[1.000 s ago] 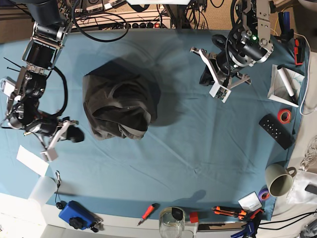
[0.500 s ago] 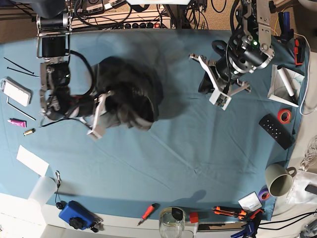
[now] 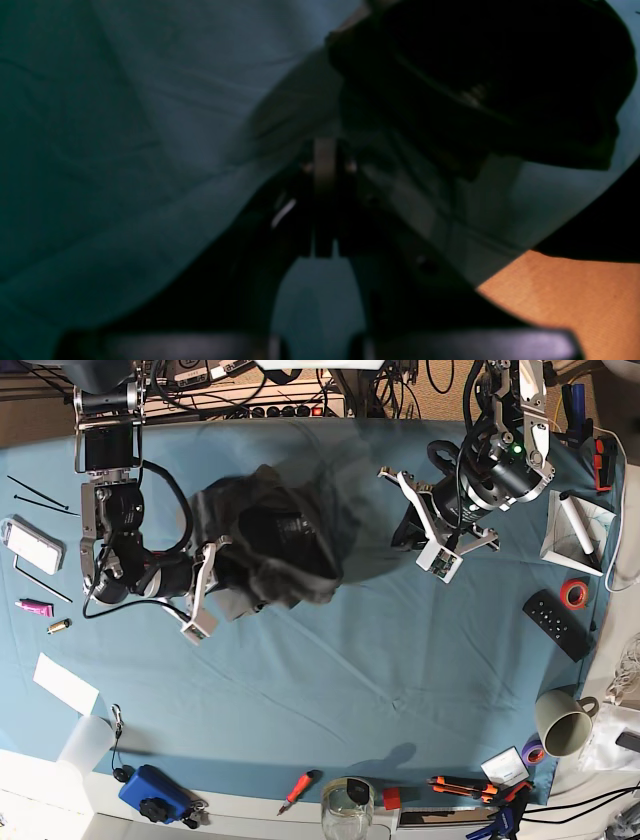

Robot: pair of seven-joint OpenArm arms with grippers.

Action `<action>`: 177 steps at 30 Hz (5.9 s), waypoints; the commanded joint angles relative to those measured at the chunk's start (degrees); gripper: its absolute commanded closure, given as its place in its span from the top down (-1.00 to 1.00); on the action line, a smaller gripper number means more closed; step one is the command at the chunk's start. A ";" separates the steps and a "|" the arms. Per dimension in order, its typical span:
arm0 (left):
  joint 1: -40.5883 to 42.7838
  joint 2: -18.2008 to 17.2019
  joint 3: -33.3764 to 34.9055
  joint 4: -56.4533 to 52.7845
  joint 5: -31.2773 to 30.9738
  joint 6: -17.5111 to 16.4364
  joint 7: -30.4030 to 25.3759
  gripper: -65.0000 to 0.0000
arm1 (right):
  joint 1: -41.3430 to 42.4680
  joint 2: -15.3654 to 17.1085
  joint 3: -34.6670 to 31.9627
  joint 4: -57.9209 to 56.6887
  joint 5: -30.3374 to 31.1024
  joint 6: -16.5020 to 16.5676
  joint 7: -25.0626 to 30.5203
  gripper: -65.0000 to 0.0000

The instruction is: Fold the T-shirt properly

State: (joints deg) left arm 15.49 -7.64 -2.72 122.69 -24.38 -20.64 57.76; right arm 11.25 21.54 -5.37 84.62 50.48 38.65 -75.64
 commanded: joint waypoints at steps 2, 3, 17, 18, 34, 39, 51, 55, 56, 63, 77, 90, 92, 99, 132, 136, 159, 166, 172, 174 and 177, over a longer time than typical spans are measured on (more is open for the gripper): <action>-0.37 0.09 -0.04 1.11 -2.54 -0.28 -1.14 -1.00 | 1.29 0.48 0.33 0.76 -4.46 -1.31 2.89 -1.00; -0.37 0.28 -0.04 1.11 -3.45 -0.55 -0.87 -1.00 | 1.31 0.52 0.33 0.76 -6.82 -2.10 4.63 -1.00; -2.73 3.32 -0.02 0.59 -18.93 -16.72 0.35 -1.00 | 3.98 -0.94 1.01 0.79 -12.81 -6.08 13.86 -1.00; -3.48 3.32 -0.02 -0.02 -18.01 -16.70 -0.44 -1.00 | 4.68 -1.01 1.38 0.79 -12.83 -6.08 13.70 -1.00; -18.23 3.54 16.68 -15.98 -17.79 -18.43 2.89 -1.00 | 10.64 2.14 11.10 -2.14 -13.97 -6.16 10.67 -1.00; -18.34 4.13 25.40 -16.06 -7.65 -17.59 -0.94 -1.00 | 10.64 3.21 11.10 -2.60 -12.35 -6.14 9.29 -1.00; -21.59 4.13 28.04 -29.49 7.52 -12.09 -9.79 -1.00 | 10.62 3.19 11.10 -2.60 -6.69 -4.63 4.83 -1.00; -24.55 4.09 28.04 -36.96 11.06 -6.01 -9.70 -1.00 | 10.62 3.21 11.10 -2.60 0.90 -0.92 1.05 -1.00; -24.98 4.07 28.04 -37.48 12.28 -4.31 -9.57 -1.00 | 10.62 3.21 11.10 -2.62 3.28 -0.15 -0.42 -1.00; -26.14 4.11 28.04 -37.46 13.51 -2.47 -9.46 -1.00 | 7.89 3.21 11.04 -2.62 18.95 1.35 -4.36 -1.00; -26.14 4.09 28.04 -37.46 13.46 -2.23 -7.63 -1.00 | 3.37 -0.04 9.07 -16.90 9.55 1.35 0.94 -1.00; -27.80 3.98 28.04 -31.58 13.49 2.43 -1.99 -1.00 | 4.70 -0.61 10.69 -13.75 9.42 1.35 3.41 -1.00; -28.04 3.98 28.04 -28.83 13.49 2.91 -1.57 -1.00 | 5.11 -0.61 11.67 -9.49 11.52 1.35 1.38 -1.00; -28.02 4.11 27.76 -22.91 16.33 3.45 -0.48 -1.00 | 4.72 -0.76 12.20 0.02 19.61 1.35 -4.31 -1.00; -9.97 -1.73 -0.22 -5.79 12.11 5.60 2.25 -1.00 | 2.19 -3.54 13.73 2.49 13.16 1.35 -3.91 -1.00; -6.21 -5.22 -0.22 -2.19 15.30 7.50 1.73 -1.00 | 0.76 -2.75 18.75 2.51 13.64 1.35 -4.36 -1.00; 11.67 -6.64 -24.41 4.52 -0.37 7.28 3.80 -1.00 | -37.38 0.17 39.45 34.99 15.32 1.35 -4.36 -1.00; 21.51 -6.62 -25.81 9.62 -0.35 7.30 3.96 -1.00 | -48.76 -1.05 40.30 36.13 14.43 1.35 -4.36 -1.00; 31.28 -6.45 -25.83 9.60 -0.35 7.28 3.37 -1.00 | -57.18 -5.01 40.30 36.13 5.79 1.35 -4.36 -1.00; 33.99 -6.29 -25.83 9.60 -0.31 7.28 2.25 -1.00 | -59.25 -6.38 40.30 36.13 3.32 1.35 -4.36 -1.00; 37.11 -5.18 -25.81 9.57 -0.26 7.04 2.23 -1.00 | -61.88 -8.07 40.30 36.02 1.01 1.35 -4.36 -1.00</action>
State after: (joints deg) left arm 51.86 -12.64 -28.21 131.37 -24.49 -13.39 60.42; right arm -49.95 12.97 34.50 119.92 50.96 39.94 -80.66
